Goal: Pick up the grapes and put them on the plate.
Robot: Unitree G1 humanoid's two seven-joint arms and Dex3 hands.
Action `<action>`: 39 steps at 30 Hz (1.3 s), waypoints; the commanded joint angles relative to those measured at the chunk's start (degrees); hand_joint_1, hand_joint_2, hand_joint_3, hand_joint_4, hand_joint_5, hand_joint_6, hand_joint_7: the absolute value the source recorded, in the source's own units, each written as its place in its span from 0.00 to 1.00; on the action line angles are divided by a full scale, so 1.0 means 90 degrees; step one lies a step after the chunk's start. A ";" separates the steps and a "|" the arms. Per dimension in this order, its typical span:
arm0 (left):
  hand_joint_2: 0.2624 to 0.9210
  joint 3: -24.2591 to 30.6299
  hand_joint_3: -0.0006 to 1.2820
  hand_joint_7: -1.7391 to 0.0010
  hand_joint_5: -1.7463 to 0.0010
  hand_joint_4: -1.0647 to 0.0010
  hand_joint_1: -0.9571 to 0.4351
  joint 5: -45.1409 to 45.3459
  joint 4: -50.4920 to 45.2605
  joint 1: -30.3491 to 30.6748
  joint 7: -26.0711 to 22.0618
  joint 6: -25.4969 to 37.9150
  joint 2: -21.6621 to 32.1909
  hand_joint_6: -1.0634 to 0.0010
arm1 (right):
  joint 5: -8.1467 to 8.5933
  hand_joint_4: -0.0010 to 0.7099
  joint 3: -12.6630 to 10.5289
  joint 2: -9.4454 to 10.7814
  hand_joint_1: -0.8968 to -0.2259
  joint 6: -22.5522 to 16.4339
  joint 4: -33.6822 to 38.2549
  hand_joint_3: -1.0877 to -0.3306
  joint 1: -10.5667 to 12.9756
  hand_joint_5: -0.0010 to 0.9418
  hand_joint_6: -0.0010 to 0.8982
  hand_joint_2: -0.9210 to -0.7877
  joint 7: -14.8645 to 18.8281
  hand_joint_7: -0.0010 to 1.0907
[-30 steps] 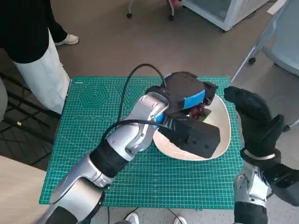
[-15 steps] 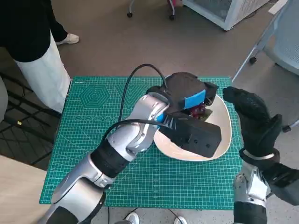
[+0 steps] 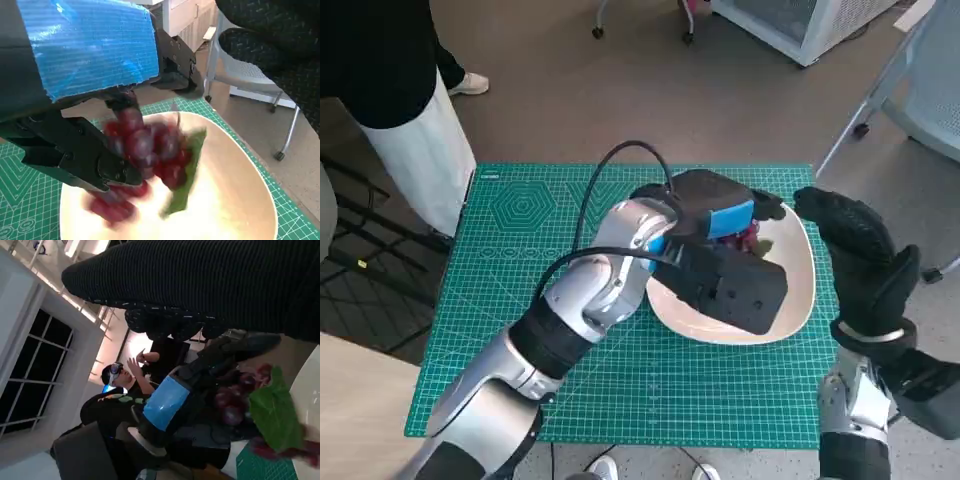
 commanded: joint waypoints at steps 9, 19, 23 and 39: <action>0.68 0.0073 0.01 1.00 0.99 0.97 0.37 -0.0153 0.0101 -0.0014 0.0051 -0.0120 0.0079 0.83 | -0.0047 0.26 0.0022 -0.0028 0.55 0.0023 0.0078 0.67 0.0135 0.00 0.03 0.00 -0.0002 0.27; 0.74 0.0075 0.01 1.00 1.00 1.00 0.36 -0.0158 0.0085 0.0085 0.0216 -0.0303 0.0208 0.83 | -0.0076 0.26 0.0025 -0.0019 0.55 -0.0023 0.0172 0.67 0.0096 0.00 0.03 0.00 -0.0011 0.27; 0.76 0.0185 0.01 1.00 1.00 1.00 0.36 -0.0216 -0.0085 0.0162 0.0169 -0.0262 0.0341 0.83 | -0.0105 0.26 0.0035 -0.0016 0.55 -0.0025 0.0188 0.67 0.0074 0.00 0.04 0.00 -0.0040 0.27; 0.86 0.2386 0.02 1.00 1.00 1.00 0.41 -0.3016 0.0339 0.1184 0.0060 -0.2554 0.1068 0.87 | -0.0147 0.26 0.0083 0.0016 0.55 0.0025 0.0116 0.66 0.0045 0.00 0.04 0.00 -0.0126 0.26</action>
